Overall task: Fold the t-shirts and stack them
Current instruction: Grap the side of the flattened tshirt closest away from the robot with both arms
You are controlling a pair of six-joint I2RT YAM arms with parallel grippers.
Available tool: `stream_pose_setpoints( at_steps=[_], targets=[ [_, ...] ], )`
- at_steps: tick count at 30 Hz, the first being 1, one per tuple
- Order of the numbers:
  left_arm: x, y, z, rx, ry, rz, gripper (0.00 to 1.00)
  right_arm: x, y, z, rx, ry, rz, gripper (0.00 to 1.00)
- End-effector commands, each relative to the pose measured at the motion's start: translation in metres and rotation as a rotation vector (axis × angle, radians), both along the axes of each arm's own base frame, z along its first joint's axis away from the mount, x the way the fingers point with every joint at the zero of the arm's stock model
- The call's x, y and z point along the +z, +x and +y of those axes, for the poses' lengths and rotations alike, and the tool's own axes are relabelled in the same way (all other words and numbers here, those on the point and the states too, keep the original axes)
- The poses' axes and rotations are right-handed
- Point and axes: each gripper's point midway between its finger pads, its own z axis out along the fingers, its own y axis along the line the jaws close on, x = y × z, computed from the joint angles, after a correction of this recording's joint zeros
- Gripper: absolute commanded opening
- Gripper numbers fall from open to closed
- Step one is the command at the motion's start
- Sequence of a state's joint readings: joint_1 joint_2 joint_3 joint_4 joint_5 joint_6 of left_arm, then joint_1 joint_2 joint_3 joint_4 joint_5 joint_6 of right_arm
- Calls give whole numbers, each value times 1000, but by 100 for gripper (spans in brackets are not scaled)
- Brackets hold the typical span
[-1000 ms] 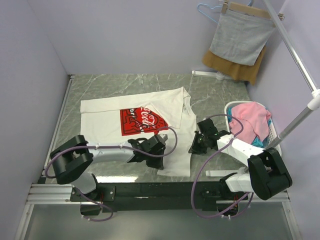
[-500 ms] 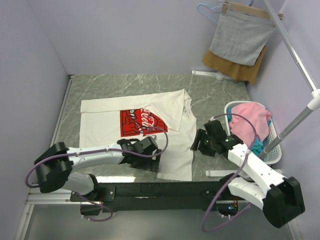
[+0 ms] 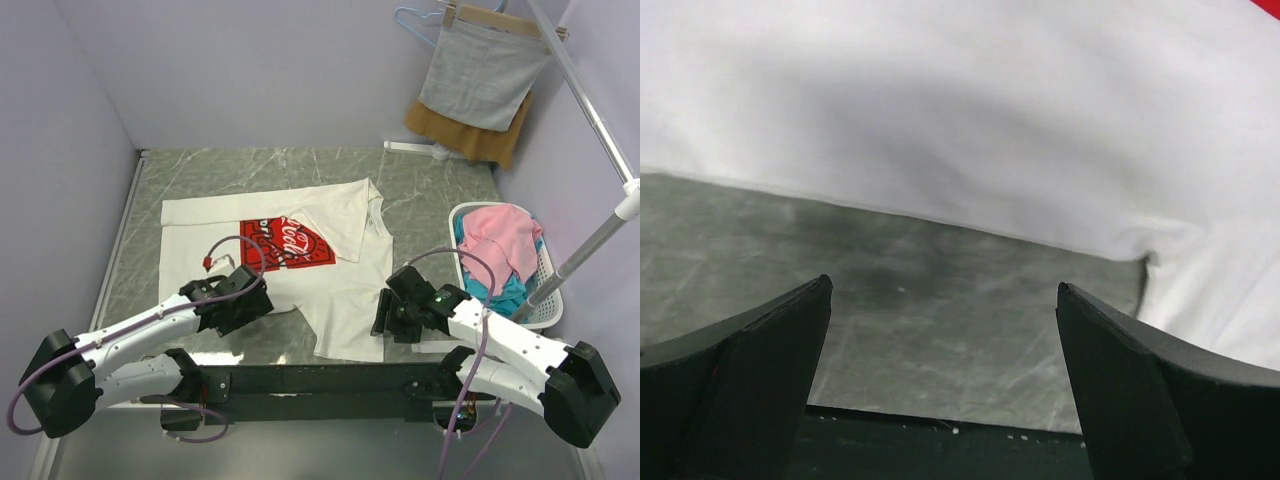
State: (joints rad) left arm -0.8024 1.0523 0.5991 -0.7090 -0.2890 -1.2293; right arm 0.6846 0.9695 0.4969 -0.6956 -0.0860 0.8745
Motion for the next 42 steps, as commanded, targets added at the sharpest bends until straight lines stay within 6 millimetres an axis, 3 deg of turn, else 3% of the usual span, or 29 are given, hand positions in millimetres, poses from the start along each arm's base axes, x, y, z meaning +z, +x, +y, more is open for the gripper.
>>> stream_pose_setpoints(
  at_steps=[1, 8, 15, 24, 32, 35, 38, 39, 41, 42],
  targets=[
    [-8, -1, 26, 224, 19, -2, 99, -14, -11, -4, -30, -42, 44, 69],
    [-28, -13, 65, 428, 78, 22, 99, -25, -24, 0, 1, -42, 77, 69],
    [-27, -6, 79, 508, 29, -30, 99, -33, -35, 17, 73, 46, 112, 68],
    [-26, 0, 91, 537, 31, -71, 98, -41, -39, 27, 126, 39, 149, 54],
    [-26, 18, 104, 588, 140, -81, 74, -43, -32, 27, 144, 3, 134, 39],
    [-28, 25, 110, 593, 176, -78, 57, -43, -31, 26, 145, -10, 131, 30],
    [-36, 27, 113, 589, 190, -52, 35, -43, -30, 25, 147, -14, 129, 19],
    [-38, 27, 114, 586, 194, -45, 21, -42, -30, 25, 149, -14, 124, 12],
    [-43, 26, 113, 573, 186, -26, 11, -40, -28, 27, 150, -7, 112, 5],
    [-43, 26, 113, 563, 189, -23, 1, -35, -25, 29, 156, 6, 92, 0]
  ],
)
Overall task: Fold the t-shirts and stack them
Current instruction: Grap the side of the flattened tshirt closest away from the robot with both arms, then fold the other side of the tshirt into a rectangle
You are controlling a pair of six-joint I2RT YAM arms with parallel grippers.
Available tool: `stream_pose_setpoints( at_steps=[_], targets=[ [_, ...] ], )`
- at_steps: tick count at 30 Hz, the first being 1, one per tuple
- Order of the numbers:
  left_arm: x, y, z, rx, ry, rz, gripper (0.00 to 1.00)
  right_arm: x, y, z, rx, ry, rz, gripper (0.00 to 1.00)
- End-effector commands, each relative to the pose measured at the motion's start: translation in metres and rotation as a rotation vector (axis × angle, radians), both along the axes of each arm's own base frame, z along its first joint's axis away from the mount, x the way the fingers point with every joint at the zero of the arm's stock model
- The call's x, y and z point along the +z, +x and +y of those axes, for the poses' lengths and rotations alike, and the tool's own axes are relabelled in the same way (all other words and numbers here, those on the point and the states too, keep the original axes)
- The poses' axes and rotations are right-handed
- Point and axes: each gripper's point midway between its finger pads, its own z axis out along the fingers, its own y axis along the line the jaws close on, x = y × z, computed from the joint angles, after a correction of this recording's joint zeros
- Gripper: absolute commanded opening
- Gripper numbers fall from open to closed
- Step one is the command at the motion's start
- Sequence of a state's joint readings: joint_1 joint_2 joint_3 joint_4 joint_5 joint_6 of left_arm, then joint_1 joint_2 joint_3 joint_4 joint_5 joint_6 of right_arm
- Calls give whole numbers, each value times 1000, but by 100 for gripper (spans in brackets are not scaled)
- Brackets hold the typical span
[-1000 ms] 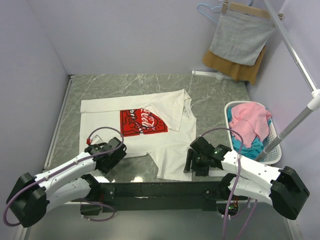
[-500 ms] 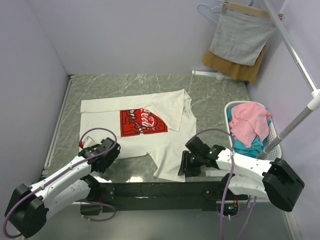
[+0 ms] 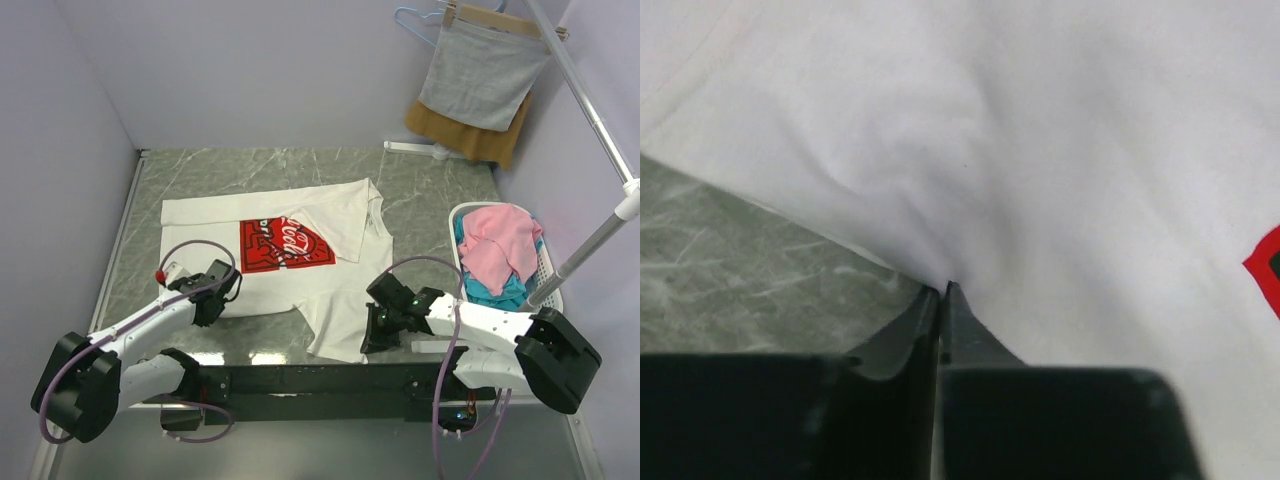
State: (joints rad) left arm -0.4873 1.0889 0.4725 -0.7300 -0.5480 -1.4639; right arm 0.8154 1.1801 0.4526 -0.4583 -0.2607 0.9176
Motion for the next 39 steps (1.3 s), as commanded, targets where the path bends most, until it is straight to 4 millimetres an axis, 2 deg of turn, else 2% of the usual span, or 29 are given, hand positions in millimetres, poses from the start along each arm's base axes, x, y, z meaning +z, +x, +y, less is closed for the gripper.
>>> stream_pose_setpoints(
  at_steps=[1, 6, 12, 15, 17, 19, 21, 25, 26, 27, 29, 30, 32, 34, 35, 36, 37, 38, 39],
  targets=[
    [-5, 4, -4, -39, -15, 15, 1, -7, 7, -18, 9, -90, -71, 0],
    [7, 9, -11, -129, -16, 22, 1, 21, 22, -3, 36, -1, -172, 0],
    [34, 20, -18, -212, -3, 18, 1, 58, 52, 11, 45, 59, -296, 0],
    [51, 31, -23, -235, -6, -9, 1, 77, 68, 17, 37, 101, -349, 0],
    [55, 37, -26, -243, -9, -19, 4, 90, 80, 20, 30, 121, -383, 0],
    [58, 44, -29, -251, -3, -19, 18, 100, 97, 18, 16, 115, -417, 0],
    [58, 50, -31, -271, 15, 1, 22, 108, 113, 15, 15, 99, -442, 0],
    [58, 64, -23, -276, 84, 43, 24, 118, 148, 1, -35, 86, -478, 0],
    [58, 67, -20, -287, 105, 58, 24, 115, 154, 1, -26, 75, -474, 0],
    [58, 73, -20, -290, 118, 67, 25, 121, 163, 2, -27, 80, -493, 0],
    [60, 82, -11, -289, 139, 76, 24, 116, 177, -3, -31, 54, -485, 0],
    [61, 89, -10, -291, 142, 77, 25, 122, 186, -1, -32, 57, -500, 0],
    [61, 99, 1, -282, 154, 89, 25, 118, 202, -5, -45, 42, -492, 0],
    [64, 111, 9, -265, 151, 82, 26, 125, 219, -4, -63, 49, -512, 0],
    [61, 116, 10, -277, 148, 89, 27, 118, 227, -6, -67, 43, -492, 0],
    [66, 125, 11, -278, 147, 76, 27, 124, 237, -4, -71, 51, -510, 0],
    [66, 129, 14, -273, 146, 77, 27, 125, 244, -4, -75, 48, -512, 0],
    [60, 132, 15, -280, 150, 100, 27, 116, 251, -3, -69, 38, -494, 0],
    [63, 140, 14, -285, 148, 87, 27, 122, 262, -3, -76, 39, -510, 0]
  ],
)
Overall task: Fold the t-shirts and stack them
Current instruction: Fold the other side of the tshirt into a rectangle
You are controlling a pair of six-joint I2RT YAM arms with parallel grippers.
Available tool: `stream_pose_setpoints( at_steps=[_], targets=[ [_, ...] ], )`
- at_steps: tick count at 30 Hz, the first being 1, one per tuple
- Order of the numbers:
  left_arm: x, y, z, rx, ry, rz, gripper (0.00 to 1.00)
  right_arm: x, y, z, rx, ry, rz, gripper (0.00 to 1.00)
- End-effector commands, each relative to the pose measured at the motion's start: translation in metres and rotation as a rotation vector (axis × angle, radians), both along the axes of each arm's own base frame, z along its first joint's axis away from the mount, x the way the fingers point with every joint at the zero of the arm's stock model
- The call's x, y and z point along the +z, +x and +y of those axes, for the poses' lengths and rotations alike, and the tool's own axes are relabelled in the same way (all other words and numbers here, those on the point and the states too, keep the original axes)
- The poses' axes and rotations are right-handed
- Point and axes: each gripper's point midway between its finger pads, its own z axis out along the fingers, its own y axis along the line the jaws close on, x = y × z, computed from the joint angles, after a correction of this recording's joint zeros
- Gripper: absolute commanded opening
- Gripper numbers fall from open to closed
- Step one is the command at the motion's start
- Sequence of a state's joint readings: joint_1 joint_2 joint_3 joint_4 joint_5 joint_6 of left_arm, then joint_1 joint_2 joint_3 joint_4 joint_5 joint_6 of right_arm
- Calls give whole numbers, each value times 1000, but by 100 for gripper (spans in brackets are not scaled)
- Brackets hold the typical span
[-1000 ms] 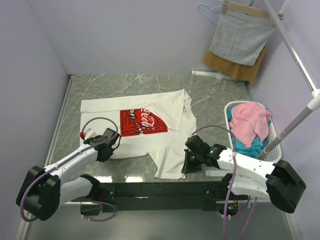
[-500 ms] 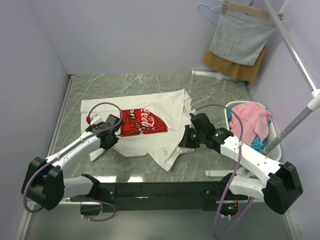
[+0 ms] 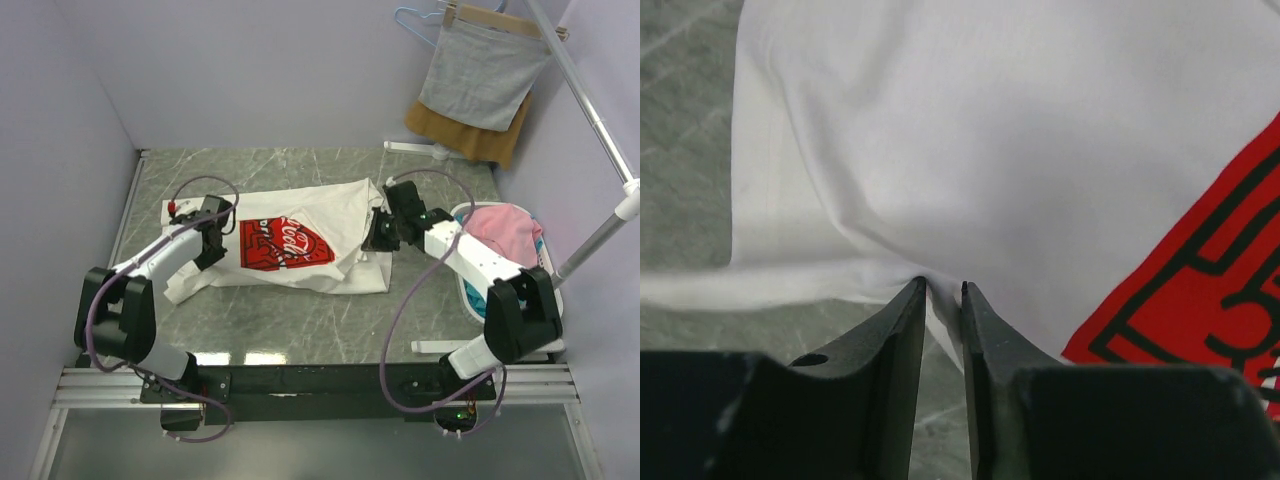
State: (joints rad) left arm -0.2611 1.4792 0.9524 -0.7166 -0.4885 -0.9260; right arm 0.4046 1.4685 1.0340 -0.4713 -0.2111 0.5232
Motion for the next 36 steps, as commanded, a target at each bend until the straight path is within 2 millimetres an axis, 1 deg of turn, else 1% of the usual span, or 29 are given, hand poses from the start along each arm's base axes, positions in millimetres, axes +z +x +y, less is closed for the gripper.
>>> stream_pose_setpoints(
  at_steps=[1, 2, 4, 5, 6, 7, 8, 9, 11, 12, 13, 14, 16, 17, 18, 19, 20, 21, 22, 23, 24, 25, 26, 27, 28, 29, 33, 34, 36],
  targets=[
    [10, 34, 3, -52, 17, -33, 28, 17, 46, 6, 15, 10, -82, 0],
    [3, 36, 5, -61, 26, -6, 28, 7, 52, 6, 19, -3, -59, 0],
    [0, 45, 7, -58, 28, 3, 27, 10, 69, 5, 8, -11, -69, 0],
    [-9, 47, 8, -66, 35, 33, 28, -1, 74, 3, 0, -29, -45, 0],
    [-8, 54, 8, -71, 31, 30, 28, 2, 84, 2, -10, -33, -61, 0],
    [-11, 57, 9, -74, 37, 43, 28, -1, 90, -1, -17, -33, -50, 0],
    [-16, 62, 9, -73, 43, 58, 28, -12, 95, -1, -15, -41, -27, 0],
    [-18, 65, 11, -74, 47, 63, 28, -7, 105, -1, -23, -41, -42, 0],
    [-22, 73, 14, -69, 59, 71, 27, -17, 117, -6, -49, -62, -30, 0],
    [-23, 76, 15, -71, 57, 71, 26, -10, 126, -7, -58, -55, -45, 0],
    [-23, 78, 16, -68, 59, 73, 26, -15, 131, -10, -65, -63, -32, 0],
    [-24, 81, 15, -72, 60, 75, 24, -8, 139, -10, -72, -66, -49, 0],
    [-23, 84, 19, -67, 77, 72, 22, -10, 147, -14, -94, -89, -54, 0],
    [-23, 85, 21, -65, 81, 73, 22, -4, 156, -13, -96, -78, -78, 0],
    [-23, 86, 22, -63, 81, 72, 22, -3, 160, -12, -91, -68, -80, 0],
    [-23, 87, 23, -61, 84, 74, 22, -10, 163, -11, -83, -65, -64, 0],
    [-23, 87, 24, -57, 93, 74, 23, -5, 172, -9, -85, -52, -76, 5],
    [-22, 87, 26, -55, 99, 71, 23, -6, 176, -8, -84, -46, -76, 14],
    [-21, 87, 27, -49, 103, 69, 22, -15, 180, -6, -73, -45, -61, 37],
    [-18, 86, 31, -39, 120, 66, 25, -11, 186, -6, -74, -38, -78, 49],
    [-15, 85, 33, -31, 128, 64, 29, -12, 191, -13, -101, -63, -87, 55],
    [-11, 85, 35, -20, 133, 55, 37, -5, 192, -17, -110, -76, -107, 60],
    [-3, 83, 37, -13, 138, 38, 48, -4, 190, -22, -120, -97, -118, 62],
    [0, 82, 38, -13, 138, 30, 49, 0, 189, -25, -125, -107, -134, 63],
    [4, 82, 37, -24, 132, 18, 51, 16, 185, -24, -112, -93, -168, 68],
    [10, 78, 36, -27, 127, 5, 56, 16, 181, -23, -96, -83, -171, 68],
    [15, 67, 36, -40, 117, 1, 60, 32, 161, 9, 32, 7, -162, 70],
    [16, 65, 38, -34, 122, 0, 60, 32, 153, 26, 80, 45, -139, 70],
    [17, 62, 38, -33, 122, -1, 60, 37, 148, 44, 117, 72, -134, 70]
  ],
)
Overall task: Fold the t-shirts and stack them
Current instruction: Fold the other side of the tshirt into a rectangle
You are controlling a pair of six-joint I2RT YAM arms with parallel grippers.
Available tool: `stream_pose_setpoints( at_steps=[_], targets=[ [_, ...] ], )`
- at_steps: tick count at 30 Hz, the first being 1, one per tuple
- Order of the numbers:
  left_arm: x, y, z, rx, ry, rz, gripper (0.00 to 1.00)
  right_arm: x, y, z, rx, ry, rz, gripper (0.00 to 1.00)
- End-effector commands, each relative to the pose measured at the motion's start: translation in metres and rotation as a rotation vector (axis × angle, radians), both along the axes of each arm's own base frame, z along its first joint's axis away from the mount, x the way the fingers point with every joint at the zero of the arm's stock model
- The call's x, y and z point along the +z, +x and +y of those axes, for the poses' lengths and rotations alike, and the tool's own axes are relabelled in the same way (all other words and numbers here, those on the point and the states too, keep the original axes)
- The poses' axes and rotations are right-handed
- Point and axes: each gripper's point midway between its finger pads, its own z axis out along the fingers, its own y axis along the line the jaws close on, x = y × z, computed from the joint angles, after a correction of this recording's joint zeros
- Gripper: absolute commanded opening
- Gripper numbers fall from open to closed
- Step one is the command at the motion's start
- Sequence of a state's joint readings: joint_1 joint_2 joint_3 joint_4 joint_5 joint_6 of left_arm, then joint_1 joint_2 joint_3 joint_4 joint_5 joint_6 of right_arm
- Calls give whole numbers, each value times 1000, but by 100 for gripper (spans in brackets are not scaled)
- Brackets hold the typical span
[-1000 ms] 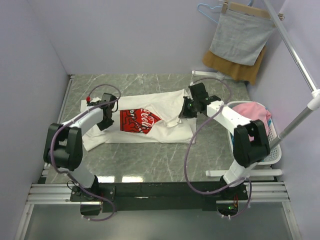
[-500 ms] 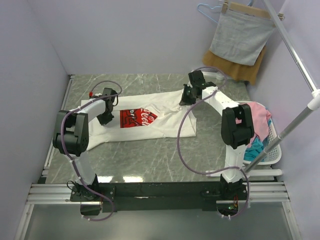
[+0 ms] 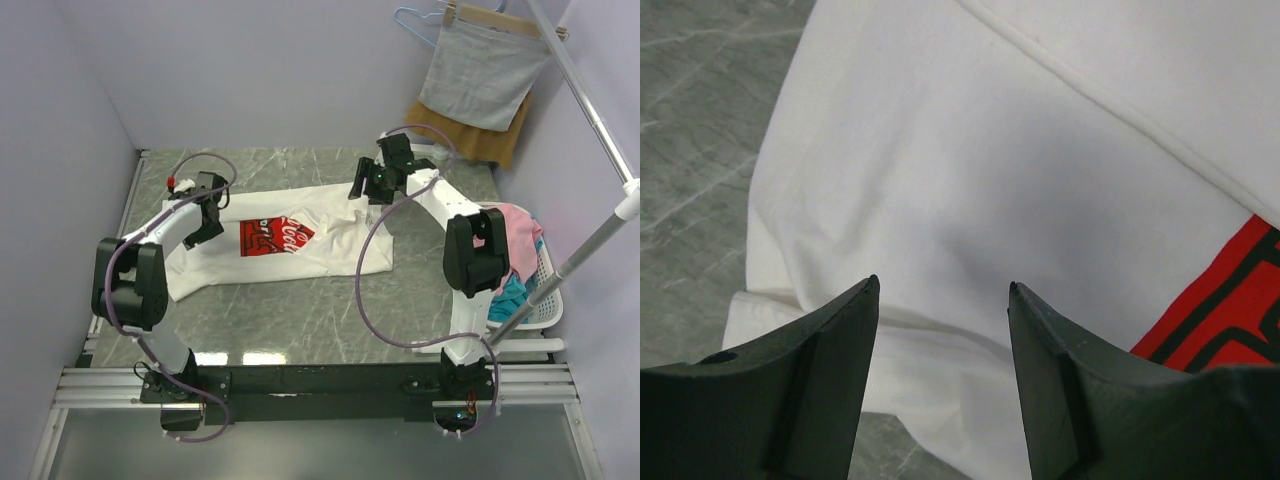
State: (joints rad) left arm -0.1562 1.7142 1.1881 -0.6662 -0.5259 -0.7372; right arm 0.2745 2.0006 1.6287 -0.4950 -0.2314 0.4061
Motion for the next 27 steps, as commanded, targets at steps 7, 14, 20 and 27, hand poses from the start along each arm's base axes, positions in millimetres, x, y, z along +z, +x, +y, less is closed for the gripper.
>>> stream_pose_setpoints(
  at_steps=[7, 14, 20, 27],
  targets=[
    [6, -4, -2, -9, -19, -15, 60, 29, -26, 88, 189, 75, 2, 70],
    [-1, -7, -2, -27, -16, 9, 60, 8, -29, 89, 192, -75, 28, 70],
    [-6, -10, -4, -36, -29, 12, 60, -22, -20, 71, 259, -215, -29, 71],
    [-8, -9, -4, -37, -30, 15, 59, -33, -21, 77, 372, -184, -24, 63]
  ],
)
